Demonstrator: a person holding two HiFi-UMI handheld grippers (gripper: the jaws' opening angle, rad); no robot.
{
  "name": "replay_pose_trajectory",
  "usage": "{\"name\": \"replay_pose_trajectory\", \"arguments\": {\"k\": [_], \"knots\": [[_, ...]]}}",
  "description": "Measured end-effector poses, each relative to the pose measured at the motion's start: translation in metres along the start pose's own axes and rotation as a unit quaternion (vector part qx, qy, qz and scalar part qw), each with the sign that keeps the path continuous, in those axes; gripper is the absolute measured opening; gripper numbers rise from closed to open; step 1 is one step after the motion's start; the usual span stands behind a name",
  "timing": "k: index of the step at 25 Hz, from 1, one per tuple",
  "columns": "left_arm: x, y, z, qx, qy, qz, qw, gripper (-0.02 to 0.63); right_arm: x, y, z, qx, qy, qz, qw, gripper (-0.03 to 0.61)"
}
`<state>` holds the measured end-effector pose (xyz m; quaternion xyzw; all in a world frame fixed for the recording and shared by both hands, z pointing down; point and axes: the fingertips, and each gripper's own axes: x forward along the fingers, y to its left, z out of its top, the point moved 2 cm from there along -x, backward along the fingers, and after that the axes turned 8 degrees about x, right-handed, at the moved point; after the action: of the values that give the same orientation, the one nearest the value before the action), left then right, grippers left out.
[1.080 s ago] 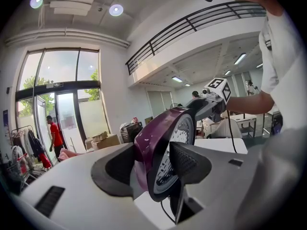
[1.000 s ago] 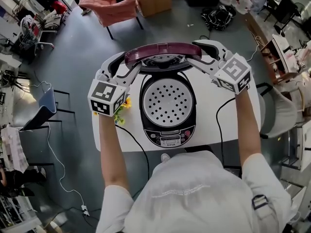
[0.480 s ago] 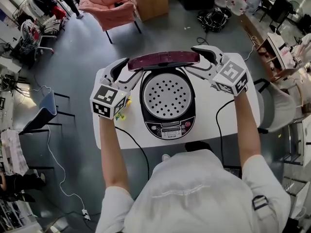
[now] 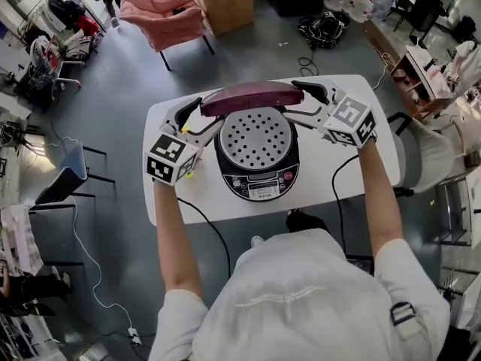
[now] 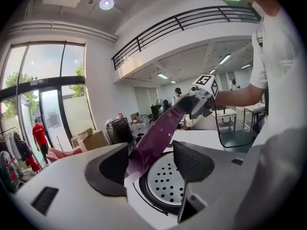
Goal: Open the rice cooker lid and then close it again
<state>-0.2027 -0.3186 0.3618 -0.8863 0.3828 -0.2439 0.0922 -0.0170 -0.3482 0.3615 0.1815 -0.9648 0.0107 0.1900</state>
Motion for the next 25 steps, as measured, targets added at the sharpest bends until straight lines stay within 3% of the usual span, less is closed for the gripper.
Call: {"name": "replay_pose_trajectory", "arguments": {"k": [15,25], "knots": [[-0.012,-0.060,-0.034,0.026,0.065,-0.030,0.9971,0.318,-0.007,0.052,-0.050,-0.010,0.067,0.002,0.998,0.344],[-0.016,-0.098,-0.066,0.055,0.115,-0.060,0.9900,0.322,-0.005,0.080,-0.087,0.004,0.109,-0.002,0.994,0.348]]}}
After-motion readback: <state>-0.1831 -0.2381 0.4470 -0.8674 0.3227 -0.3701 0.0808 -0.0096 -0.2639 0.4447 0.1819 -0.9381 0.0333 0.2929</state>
